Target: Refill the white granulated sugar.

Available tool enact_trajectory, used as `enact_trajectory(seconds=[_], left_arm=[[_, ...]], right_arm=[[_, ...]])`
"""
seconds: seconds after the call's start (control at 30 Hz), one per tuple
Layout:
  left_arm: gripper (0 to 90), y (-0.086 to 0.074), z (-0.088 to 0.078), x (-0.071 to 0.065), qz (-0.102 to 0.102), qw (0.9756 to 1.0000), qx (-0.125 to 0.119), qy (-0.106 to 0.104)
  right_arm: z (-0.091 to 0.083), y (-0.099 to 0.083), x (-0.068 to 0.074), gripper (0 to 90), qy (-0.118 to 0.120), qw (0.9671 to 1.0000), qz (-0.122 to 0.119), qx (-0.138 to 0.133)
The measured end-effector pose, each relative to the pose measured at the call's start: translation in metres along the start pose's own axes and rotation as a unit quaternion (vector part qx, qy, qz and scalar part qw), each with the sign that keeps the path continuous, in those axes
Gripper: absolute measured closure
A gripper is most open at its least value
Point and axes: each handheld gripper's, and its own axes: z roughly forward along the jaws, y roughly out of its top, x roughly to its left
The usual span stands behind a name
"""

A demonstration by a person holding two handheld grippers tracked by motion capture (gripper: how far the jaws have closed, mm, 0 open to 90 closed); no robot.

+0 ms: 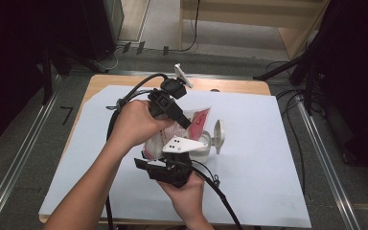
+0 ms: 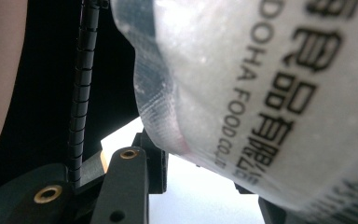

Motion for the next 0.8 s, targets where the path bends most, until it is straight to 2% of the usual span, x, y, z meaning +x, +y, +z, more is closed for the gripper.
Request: enact_trajectory(seconds=[0.8], left_arm=[[87.4, -0.0026, -0.0002, -0.0006, 0.002, 1.0000, -0.002, 0.001]], right_arm=[[0.0019, -0.0017, 0.0016, 64.3, -0.005, 1.0000, -0.003, -0.003]])
